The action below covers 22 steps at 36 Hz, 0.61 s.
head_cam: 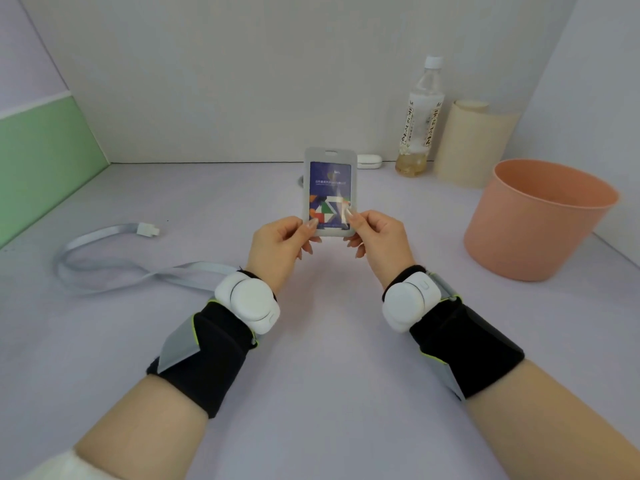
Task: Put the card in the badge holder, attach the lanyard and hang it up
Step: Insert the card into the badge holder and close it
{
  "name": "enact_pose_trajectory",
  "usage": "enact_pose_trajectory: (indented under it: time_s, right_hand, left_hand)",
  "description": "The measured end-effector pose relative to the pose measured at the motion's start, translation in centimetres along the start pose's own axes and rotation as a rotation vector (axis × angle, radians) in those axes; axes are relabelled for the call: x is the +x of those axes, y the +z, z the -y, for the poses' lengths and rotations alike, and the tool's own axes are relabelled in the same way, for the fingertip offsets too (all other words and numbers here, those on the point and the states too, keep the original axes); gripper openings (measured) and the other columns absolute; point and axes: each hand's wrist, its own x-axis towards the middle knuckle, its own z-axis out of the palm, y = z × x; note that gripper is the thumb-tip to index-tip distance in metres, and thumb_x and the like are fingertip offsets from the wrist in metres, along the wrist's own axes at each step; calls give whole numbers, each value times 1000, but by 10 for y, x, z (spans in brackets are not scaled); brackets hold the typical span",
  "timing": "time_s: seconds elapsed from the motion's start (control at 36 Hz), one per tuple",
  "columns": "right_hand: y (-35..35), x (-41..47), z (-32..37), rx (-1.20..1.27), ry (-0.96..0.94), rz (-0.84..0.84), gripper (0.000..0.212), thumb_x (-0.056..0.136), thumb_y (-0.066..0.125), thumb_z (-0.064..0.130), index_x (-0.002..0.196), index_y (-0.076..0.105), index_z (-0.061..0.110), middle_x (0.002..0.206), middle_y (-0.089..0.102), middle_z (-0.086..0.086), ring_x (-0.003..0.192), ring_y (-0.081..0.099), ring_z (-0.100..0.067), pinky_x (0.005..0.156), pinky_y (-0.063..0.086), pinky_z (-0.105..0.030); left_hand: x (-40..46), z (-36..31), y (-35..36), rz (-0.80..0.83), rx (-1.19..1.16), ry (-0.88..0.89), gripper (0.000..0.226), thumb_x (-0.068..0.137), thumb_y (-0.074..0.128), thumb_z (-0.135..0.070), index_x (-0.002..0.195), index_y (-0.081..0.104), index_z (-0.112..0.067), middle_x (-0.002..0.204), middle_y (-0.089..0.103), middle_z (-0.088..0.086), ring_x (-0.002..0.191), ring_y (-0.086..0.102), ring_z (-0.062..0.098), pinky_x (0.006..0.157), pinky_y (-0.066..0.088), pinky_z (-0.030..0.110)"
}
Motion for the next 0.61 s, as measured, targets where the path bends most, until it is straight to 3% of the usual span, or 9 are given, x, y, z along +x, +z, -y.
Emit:
enact_pose_trajectory:
  time_s: [0.06, 0.14, 0.19, 0.25, 0.31, 0.39, 0.53, 0.61]
  right_hand:
    - [2, -1, 0, -22, 17, 7, 22, 91, 52, 27, 77, 59, 13, 68, 60, 2, 51, 54, -2, 45, 42, -14]
    - [3, -4, 3, -45, 13, 19, 14, 93, 48, 23, 95, 60, 16, 85, 60, -1, 64, 53, -5, 45, 42, -13]
    - [4, -8, 9, -24, 15, 48, 23, 93, 45, 28, 110, 57, 17, 93, 59, 0, 71, 52, -3, 53, 45, -17]
    - [6, -12, 14, 40, 31, 103, 27, 93, 43, 35, 115, 53, 22, 92, 60, 7, 78, 54, 0, 63, 46, -22]
    - [8, -14, 18, 123, 57, 172, 25, 93, 41, 40, 112, 52, 26, 87, 59, 13, 84, 57, -2, 73, 48, -27]
    - [9, -15, 23, 247, 115, 260, 18, 91, 44, 44, 101, 52, 31, 81, 56, 9, 85, 58, -11, 78, 49, -30]
    - [10, -13, 20, 446, 252, 309, 25, 86, 53, 44, 89, 53, 19, 76, 53, 1, 73, 56, -14, 73, 48, -33]
    - [10, -13, 19, 578, 317, 326, 23, 92, 47, 37, 93, 58, 16, 72, 62, -2, 66, 62, -14, 71, 52, -33]
  left_hand:
    - [-2, -2, 0, -28, 69, 58, 30, 89, 55, -23, 70, 64, -2, 55, 57, -4, 45, 45, 3, 50, 37, 9]
    - [-4, -1, 1, -64, 224, 208, 35, 87, 58, -25, 60, 57, -3, 54, 53, 2, 51, 47, 10, 53, 37, 15]
    - [-3, 2, 2, -86, 353, 314, 38, 85, 55, -27, 56, 48, -3, 53, 45, 2, 52, 39, 18, 52, 34, 21]
    - [-3, 1, 4, -101, 442, 427, 35, 84, 53, -27, 57, 46, -6, 55, 36, -6, 55, 30, 14, 52, 29, 20]
    - [-5, 0, 6, -105, 517, 539, 33, 83, 49, -28, 59, 50, -4, 59, 40, -1, 60, 32, 10, 54, 31, 21]
    - [-6, -1, 7, -73, 630, 650, 31, 84, 50, -28, 63, 53, -5, 62, 51, 7, 66, 36, 13, 49, 37, 25]
    - [-5, -6, 9, -19, 728, 772, 25, 79, 51, -28, 66, 54, -6, 64, 53, 7, 69, 35, 12, 44, 42, 25]
    - [-5, -6, 10, 18, 743, 773, 33, 79, 51, -37, 67, 57, -7, 66, 55, 7, 69, 35, 13, 50, 41, 30]
